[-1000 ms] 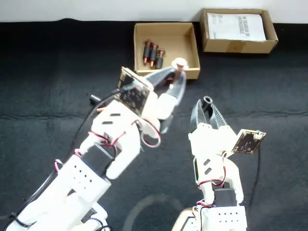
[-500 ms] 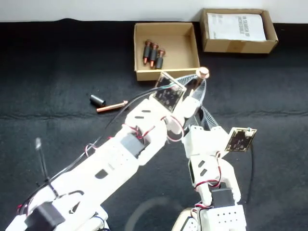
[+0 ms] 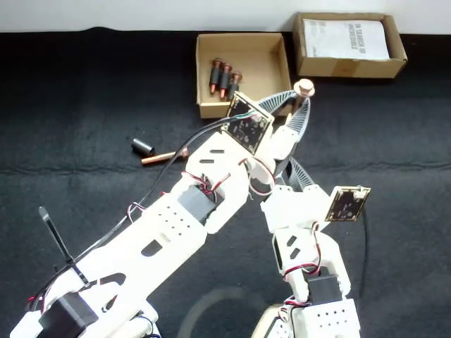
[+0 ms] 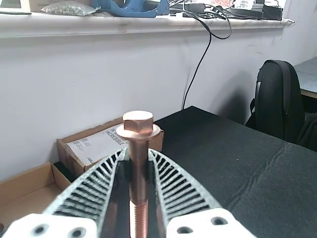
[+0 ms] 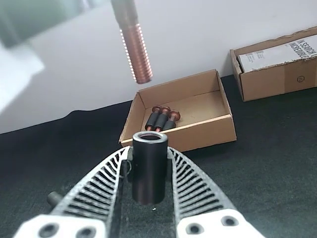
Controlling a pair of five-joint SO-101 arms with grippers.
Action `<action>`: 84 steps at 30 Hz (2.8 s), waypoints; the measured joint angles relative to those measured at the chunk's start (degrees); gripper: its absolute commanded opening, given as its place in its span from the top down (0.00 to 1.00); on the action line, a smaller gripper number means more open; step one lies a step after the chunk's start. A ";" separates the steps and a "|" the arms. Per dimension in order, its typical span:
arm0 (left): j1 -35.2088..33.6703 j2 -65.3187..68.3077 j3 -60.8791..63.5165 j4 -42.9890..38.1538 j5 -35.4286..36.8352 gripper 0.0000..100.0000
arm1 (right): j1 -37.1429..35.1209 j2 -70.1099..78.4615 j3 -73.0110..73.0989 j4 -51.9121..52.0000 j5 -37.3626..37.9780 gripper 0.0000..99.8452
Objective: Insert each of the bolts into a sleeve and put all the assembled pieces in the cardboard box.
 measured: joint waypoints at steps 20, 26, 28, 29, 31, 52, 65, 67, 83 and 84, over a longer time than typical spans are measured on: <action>0.09 -0.70 -0.09 12.48 7.74 0.99 | -0.09 0.00 0.00 0.09 0.00 0.99; 0.44 -0.70 -0.09 16.88 7.74 0.99 | -0.09 0.09 0.09 0.09 0.00 0.99; 1.58 -0.70 -0.09 19.52 7.65 0.99 | -0.09 0.09 0.09 0.18 0.00 0.99; 2.37 -0.70 -0.09 21.01 7.65 0.99 | -0.09 0.09 0.09 0.18 0.00 0.99; 3.78 -0.79 -0.62 24.26 7.65 0.99 | 0.00 0.09 0.09 0.26 0.00 0.99; 5.71 -9.05 -6.59 54.15 10.99 0.75 | -0.09 0.09 0.09 0.26 2.55 0.99; -9.76 -21.10 -6.59 56.18 10.99 0.80 | -0.09 0.09 0.09 0.26 2.55 0.99; -12.66 -24.35 -6.59 56.18 10.99 0.88 | -0.09 0.09 0.09 0.26 2.55 0.99; -36.31 -44.40 7.47 56.18 10.99 0.99 | 2.02 0.09 -1.32 10.37 2.55 0.99; -37.45 -46.07 10.55 56.18 10.99 0.99 | 2.20 0.09 -2.29 11.78 2.55 0.99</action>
